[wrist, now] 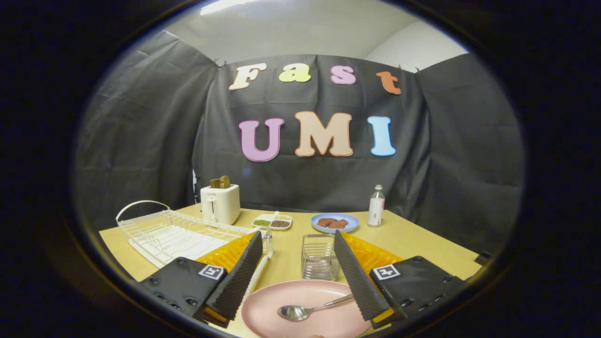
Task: Take the plate from the dish rack, then take the spoon from the basket and place it into the plate.
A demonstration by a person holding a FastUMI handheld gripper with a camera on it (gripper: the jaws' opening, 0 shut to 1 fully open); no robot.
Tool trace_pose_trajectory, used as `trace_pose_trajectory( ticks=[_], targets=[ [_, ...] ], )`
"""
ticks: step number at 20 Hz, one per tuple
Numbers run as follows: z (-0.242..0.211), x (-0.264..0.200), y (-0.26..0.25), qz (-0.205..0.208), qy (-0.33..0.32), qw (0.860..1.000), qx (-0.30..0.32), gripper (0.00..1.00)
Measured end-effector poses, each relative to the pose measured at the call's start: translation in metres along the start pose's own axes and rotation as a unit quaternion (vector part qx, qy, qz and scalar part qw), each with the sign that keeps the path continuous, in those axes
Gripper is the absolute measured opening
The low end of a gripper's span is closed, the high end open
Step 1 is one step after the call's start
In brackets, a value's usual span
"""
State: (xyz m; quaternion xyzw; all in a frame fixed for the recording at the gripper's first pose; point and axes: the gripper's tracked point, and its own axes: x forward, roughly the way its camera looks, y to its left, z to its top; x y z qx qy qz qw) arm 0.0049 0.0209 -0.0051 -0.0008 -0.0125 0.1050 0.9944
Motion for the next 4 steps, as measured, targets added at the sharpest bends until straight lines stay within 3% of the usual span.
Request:
trace_pose_trajectory(
  ticks=[4],
  targets=[
    [-0.0013,-0.0003,0.0008,-0.001,0.001,1.0,-0.001,0.98]
  ],
)
